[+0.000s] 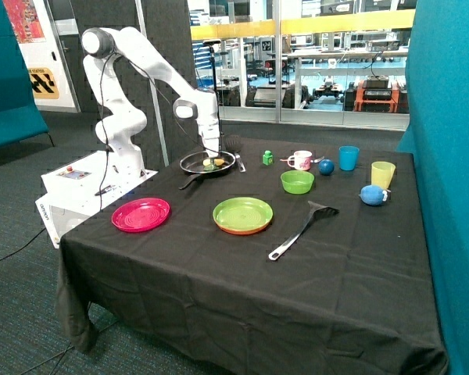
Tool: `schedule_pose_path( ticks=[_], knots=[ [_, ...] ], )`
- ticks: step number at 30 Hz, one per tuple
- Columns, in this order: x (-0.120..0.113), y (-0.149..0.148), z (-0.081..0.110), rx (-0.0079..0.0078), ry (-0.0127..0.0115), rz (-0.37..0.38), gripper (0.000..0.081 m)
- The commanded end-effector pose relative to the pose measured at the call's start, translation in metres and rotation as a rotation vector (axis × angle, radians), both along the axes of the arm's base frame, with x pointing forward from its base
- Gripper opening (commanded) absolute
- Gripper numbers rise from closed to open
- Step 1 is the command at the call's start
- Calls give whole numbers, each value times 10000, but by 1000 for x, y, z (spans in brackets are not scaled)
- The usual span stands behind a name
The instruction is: Cook the vegetables
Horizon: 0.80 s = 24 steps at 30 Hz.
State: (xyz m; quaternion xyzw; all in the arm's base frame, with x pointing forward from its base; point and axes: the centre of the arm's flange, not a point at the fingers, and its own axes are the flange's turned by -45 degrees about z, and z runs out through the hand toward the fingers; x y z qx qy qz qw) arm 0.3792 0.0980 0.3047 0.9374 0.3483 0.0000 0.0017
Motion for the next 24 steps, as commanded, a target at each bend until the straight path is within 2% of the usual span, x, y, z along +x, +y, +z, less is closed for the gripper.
schedule_pose_path(
  ticks=[1, 2, 5, 8, 11, 17, 18, 19, 24],
  knots=[
    [11, -1, 27, 32, 12, -132, 436],
    [13, -1, 31, 32, 12, -140, 371],
    [18, 0, 41, 32, 12, -179, 285],
    [23, 1, 50, 32, 11, -308, 268],
    [28, 1, 57, 32, 11, -468, 217],
    [35, 0, 66, 32, 11, -812, 213],
    [40, -1, 69, 33, 10, -1432, 244],
    [43, -2, 72, 33, 9, -1599, 270],
    [64, -12, 82, 33, 8, -2696, 285]
  ],
)
